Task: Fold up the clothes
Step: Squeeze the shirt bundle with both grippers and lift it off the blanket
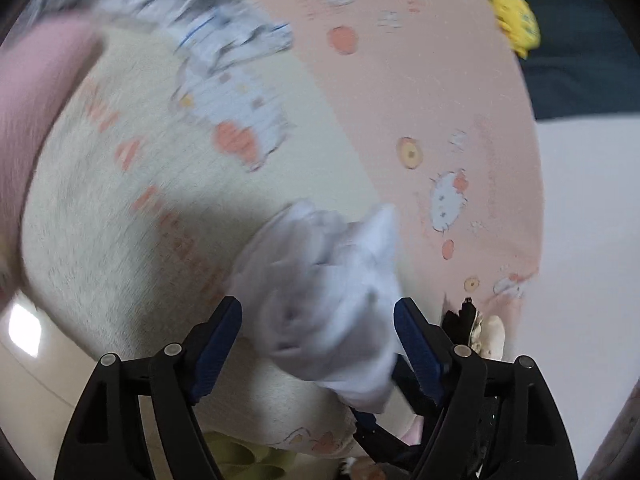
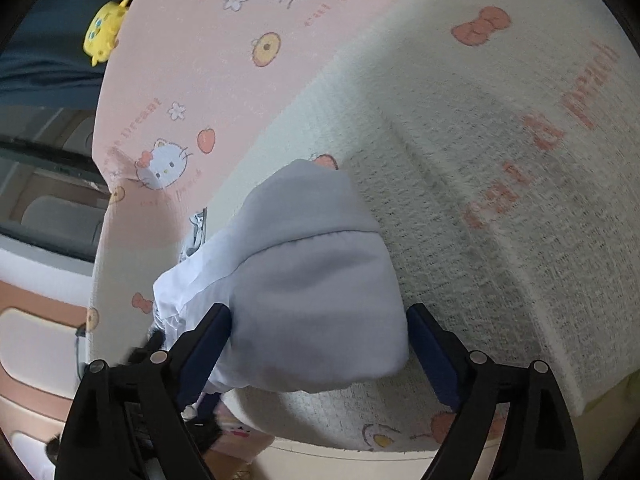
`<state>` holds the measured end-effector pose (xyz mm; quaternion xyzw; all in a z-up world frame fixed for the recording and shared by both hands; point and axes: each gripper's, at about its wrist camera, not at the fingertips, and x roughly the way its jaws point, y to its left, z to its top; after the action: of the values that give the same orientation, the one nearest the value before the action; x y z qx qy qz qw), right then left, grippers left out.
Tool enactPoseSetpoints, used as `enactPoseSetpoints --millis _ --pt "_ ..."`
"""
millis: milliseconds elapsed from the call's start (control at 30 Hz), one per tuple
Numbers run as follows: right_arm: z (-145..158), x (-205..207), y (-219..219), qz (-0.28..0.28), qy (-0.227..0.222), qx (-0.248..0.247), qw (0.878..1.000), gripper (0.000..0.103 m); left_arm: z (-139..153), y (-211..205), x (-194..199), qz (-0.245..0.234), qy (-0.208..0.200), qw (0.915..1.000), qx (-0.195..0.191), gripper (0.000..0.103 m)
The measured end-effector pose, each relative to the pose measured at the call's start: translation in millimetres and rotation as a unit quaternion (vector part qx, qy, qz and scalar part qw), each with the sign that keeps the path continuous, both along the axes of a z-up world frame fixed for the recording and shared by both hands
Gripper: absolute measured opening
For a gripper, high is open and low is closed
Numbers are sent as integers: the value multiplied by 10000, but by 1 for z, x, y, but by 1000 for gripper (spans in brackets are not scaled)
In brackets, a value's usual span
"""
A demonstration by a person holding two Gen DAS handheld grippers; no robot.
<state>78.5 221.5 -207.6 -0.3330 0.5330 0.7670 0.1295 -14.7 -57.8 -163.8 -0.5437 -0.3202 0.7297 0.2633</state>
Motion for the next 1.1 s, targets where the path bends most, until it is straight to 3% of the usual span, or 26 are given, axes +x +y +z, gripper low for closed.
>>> enactPoseSetpoints --millis 167,233,400,500,667,833,900,1100 --pt "0 -3 3 -56 -63 -93 9999 89 13 5 1 -120 230 9996 -108 78" --pt "0 -6 4 -65 -129 -152 9998 81 17 6 1 -150 290 9994 -153 78" --pt "-3 -12 12 -209 -99 -681 9974 64 -10 -6 -1 113 -155 9994 -279 78" --pt "0 -21 16 -227 -151 -793 9965 64 -17 -6 1 97 -303 9992 -227 78" --pt "13 -37 17 -174 -338 -737 9966 64 -19 14 1 -342 -342 9988 -82 78" --pt "26 -44 12 -38 -327 -608 9976 64 -29 33 2 -595 -393 9972 -211 78" --pt "29 -46 11 -2 -328 -564 9979 64 -36 34 1 -534 -471 9974 -73 78" --pt "18 -44 14 14 -390 -687 9969 64 -57 18 -1 403 -747 9920 934 78"
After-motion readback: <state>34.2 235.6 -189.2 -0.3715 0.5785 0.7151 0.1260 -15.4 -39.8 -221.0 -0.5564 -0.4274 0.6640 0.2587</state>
